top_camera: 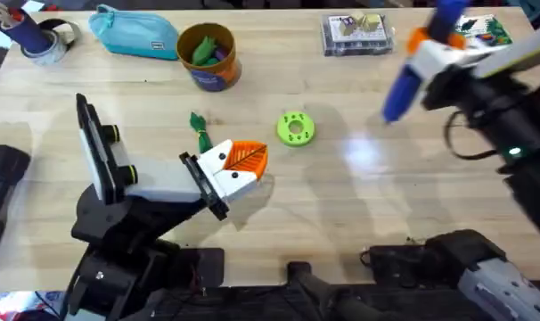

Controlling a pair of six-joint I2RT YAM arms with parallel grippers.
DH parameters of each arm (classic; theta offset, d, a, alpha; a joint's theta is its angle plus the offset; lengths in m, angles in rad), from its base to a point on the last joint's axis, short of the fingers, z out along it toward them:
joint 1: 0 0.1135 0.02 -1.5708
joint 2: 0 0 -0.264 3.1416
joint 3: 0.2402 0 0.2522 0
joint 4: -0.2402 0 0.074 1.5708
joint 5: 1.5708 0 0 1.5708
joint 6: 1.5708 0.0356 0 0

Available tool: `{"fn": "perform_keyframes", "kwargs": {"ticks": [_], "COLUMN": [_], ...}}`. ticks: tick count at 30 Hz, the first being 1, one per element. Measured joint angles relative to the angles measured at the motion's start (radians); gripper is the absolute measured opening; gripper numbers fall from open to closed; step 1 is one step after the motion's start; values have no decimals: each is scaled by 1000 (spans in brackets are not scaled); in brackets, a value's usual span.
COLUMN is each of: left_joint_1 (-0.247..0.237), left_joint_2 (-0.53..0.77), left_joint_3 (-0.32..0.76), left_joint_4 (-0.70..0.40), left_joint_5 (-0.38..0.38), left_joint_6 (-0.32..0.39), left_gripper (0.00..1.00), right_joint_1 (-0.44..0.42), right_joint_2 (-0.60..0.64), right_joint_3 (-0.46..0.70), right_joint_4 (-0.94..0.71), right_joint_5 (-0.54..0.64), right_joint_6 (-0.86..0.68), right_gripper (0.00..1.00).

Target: Pick up the gripper from the table and insert it into the empty holder that is missing its gripper. Then pick up a screw, insert it into the mounting hole, and use the screwdriver to tighten it. Finally, clean up the table by picking up the vegetable and placing it into the bucket.

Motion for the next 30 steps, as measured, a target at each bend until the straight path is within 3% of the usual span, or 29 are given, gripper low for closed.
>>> {"fn": "perform_keyframes", "kwargs": {"ticks": [6,11,19,30], "left_joint_1": [0,0,0,0], "left_joint_2": [0,0,0,0], "left_joint_3": [0,0,0,0], "left_joint_4": [0,0,0,0], "left_joint_5": [0,0,0,0], "left_joint_6": [0,0,0,0], "left_gripper": [10,10,10,10], "right_joint_1": [292,447,577,715], "right_joint_2": [49,108,230,409], "right_joint_3": [-17,-18,-17,96], "right_joint_4": [222,422,720,745], "right_joint_5": [-10,-14,-33,-127], "right_joint_6": [2,1,2,2], "right_gripper": [23,23,23,23]}}
